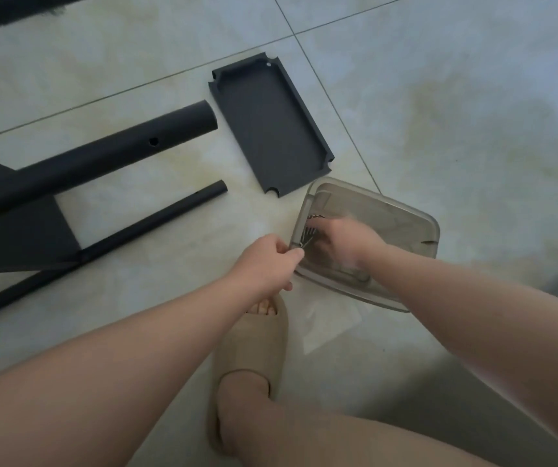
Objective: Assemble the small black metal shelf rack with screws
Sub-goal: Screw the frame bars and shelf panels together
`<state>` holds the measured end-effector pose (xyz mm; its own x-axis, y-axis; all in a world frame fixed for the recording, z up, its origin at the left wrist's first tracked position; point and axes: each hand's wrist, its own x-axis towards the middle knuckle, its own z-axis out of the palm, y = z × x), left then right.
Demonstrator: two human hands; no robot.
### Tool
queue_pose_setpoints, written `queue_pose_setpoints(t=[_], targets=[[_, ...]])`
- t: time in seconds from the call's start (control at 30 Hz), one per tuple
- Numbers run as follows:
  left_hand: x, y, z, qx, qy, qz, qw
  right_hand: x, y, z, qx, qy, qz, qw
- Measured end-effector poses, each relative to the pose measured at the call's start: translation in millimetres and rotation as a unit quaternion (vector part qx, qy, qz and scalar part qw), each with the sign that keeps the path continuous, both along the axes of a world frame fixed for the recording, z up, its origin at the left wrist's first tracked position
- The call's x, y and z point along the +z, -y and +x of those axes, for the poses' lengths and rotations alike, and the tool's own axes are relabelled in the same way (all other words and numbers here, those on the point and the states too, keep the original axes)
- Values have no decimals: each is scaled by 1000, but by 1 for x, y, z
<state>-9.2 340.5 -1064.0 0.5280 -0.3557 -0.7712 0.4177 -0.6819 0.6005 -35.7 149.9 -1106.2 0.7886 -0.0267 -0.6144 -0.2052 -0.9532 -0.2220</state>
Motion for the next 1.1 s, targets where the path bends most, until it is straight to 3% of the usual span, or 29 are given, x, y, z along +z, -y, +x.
queue_pose_setpoints(t=[0.43, 0.6, 0.73, 0.97, 1.1], targets=[[4, 3, 4, -40, -65, 6, 997, -13, -6, -5, 58, 10, -65, 996], [6, 3, 3, -43, -67, 23, 997, -16, -9, -4, -27, 24, -54, 998], [8, 3, 0, -31, -64, 23, 997, -13, -7, -8, -19, 50, -27, 998], [11, 2, -4, -34, -42, 25, 998, 4, 9, -11, -94, 64, -48, 992], [14, -2, -8, -39, -29, 26, 999, 18, 7, -18, -178, 81, -30, 980]])
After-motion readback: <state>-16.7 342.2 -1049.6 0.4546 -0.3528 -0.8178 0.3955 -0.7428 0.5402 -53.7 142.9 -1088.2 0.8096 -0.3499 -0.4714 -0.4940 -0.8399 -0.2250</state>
